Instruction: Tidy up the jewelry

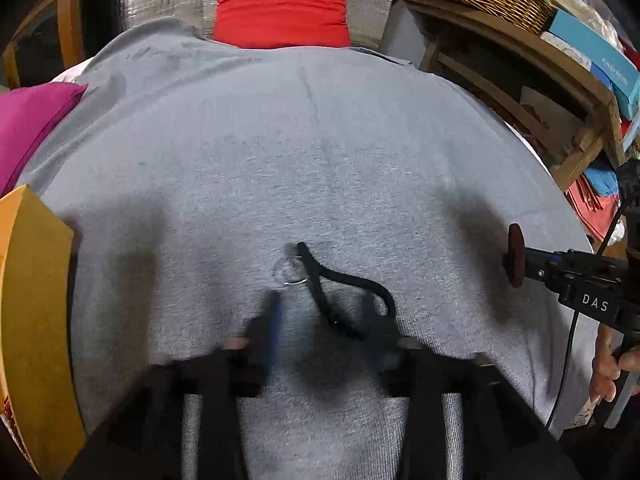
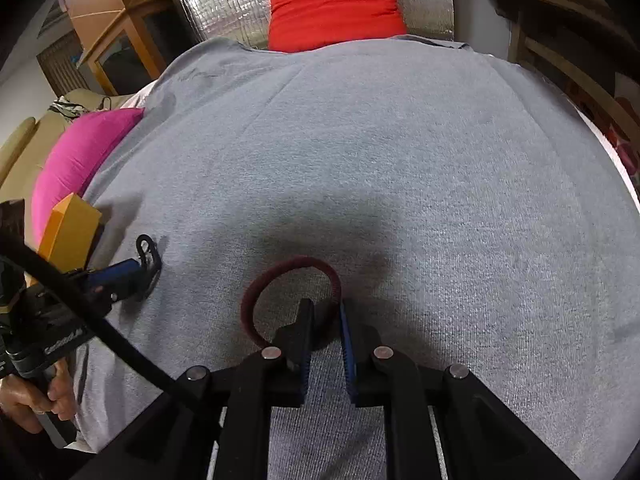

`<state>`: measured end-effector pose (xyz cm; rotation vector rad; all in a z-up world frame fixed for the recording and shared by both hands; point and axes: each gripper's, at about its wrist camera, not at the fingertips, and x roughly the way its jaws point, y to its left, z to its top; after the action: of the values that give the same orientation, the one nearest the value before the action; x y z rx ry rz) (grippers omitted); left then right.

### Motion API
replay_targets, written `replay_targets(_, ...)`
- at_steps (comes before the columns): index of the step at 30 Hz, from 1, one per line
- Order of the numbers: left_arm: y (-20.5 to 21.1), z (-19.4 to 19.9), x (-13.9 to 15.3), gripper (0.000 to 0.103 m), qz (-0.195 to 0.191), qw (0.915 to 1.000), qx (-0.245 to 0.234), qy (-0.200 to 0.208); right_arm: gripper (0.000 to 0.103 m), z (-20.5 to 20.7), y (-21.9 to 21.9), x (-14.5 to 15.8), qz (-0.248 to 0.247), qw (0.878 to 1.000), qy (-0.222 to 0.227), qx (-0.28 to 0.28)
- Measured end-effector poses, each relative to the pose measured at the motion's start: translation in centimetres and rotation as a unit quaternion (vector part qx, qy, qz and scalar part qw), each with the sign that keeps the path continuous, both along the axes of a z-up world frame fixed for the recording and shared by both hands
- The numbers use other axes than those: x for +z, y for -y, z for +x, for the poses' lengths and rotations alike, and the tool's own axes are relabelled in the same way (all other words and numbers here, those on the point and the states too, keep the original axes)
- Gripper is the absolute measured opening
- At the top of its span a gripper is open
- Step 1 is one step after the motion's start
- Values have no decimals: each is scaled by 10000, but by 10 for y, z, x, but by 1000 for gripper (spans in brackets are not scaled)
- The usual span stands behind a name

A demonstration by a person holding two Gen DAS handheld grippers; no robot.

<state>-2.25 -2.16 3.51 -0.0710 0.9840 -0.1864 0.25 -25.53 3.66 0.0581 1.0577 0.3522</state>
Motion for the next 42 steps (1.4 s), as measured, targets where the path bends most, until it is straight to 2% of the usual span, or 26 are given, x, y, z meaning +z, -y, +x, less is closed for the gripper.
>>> replay_targets(7,2,1,3,57,-74,10000,21,-8,21,4,8,4,60,10000,-75,-9)
replay_targets(14,8,6,-5,57,-55,10000,-17,-25,37,7,9,2,75,9998,-72,-170)
replay_targets(19,1,6,-5,56,-327,9995,35,28,37,2,-10,2,-124,9998,131,47)
replay_targets(20,-1,5,-5,53,-355,9994,46,36,31,1,-13,2,-147,9997,164,91)
replay_targets(21,-3,5,-5,44,-369,9993,48,40,19,0,-17,2,-187,9995,210,147)
replay_targets(22,-5,5,-5,36,-381,9992,60,35,17,-1,-21,1,-237,9993,227,197)
replay_targets(25,-12,4,-5,20,-456,9989,116,22,14,-3,-29,1,-345,9985,339,273)
replay_targets(28,-16,3,-3,14,-522,9986,71,29,13,-2,-33,-1,-436,9979,380,306)
replay_targets(35,-15,3,0,15,-551,9985,26,-50,14,-4,-36,-5,-525,9959,568,461)
replay_targets(38,-11,4,-1,21,-565,9983,26,-131,15,-4,-34,-5,-491,9957,594,522)
replay_targets(40,-8,5,-2,32,-575,9982,49,-132,15,-3,-33,-5,-433,9962,563,511)
replay_targets(42,-6,7,-3,32,-584,9981,130,-119,15,-3,-32,-5,-412,9964,548,500)
